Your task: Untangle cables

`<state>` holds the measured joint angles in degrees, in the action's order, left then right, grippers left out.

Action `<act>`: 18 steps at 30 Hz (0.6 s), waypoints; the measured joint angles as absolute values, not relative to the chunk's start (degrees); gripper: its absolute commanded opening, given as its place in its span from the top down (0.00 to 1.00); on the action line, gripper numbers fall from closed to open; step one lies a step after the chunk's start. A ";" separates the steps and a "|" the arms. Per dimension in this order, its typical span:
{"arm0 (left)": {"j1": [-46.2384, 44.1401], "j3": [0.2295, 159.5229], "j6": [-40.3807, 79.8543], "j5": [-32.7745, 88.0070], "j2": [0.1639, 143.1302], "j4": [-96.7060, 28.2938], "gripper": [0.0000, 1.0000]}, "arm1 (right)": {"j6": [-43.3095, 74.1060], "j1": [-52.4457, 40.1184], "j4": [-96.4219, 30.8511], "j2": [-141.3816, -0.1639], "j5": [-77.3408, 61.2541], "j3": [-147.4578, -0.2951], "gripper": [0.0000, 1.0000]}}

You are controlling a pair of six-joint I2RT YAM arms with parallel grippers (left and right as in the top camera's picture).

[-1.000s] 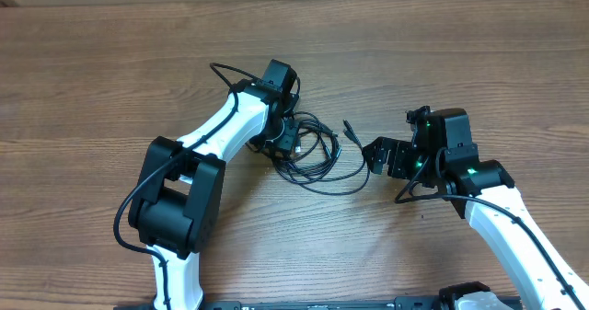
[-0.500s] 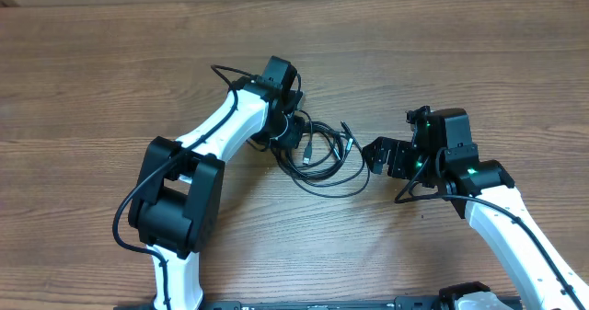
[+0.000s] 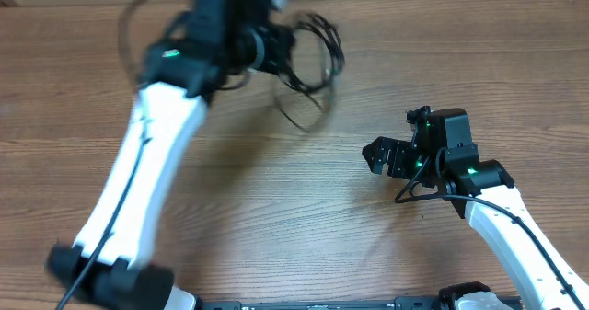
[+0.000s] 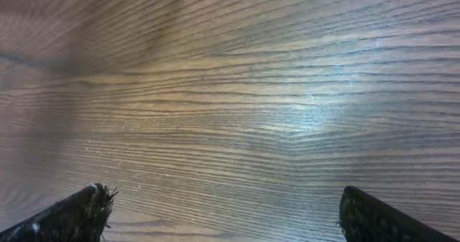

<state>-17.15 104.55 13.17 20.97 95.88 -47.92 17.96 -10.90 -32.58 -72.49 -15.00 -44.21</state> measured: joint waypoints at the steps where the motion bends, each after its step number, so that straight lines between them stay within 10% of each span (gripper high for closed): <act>1: -16.12 104.73 14.83 20.25 94.41 -48.80 0.96 | 17.98 -10.90 -32.58 -72.49 -14.87 -44.21 0.00; 8: -18.33 104.60 -0.36 36.10 94.91 -62.63 0.96 | 17.96 -10.92 -32.58 -72.49 -14.59 -44.21 0.00; 18: -23.59 104.51 -0.45 8.95 96.77 -61.78 0.96 | 17.98 -10.90 -32.64 -72.49 -14.57 -44.21 0.00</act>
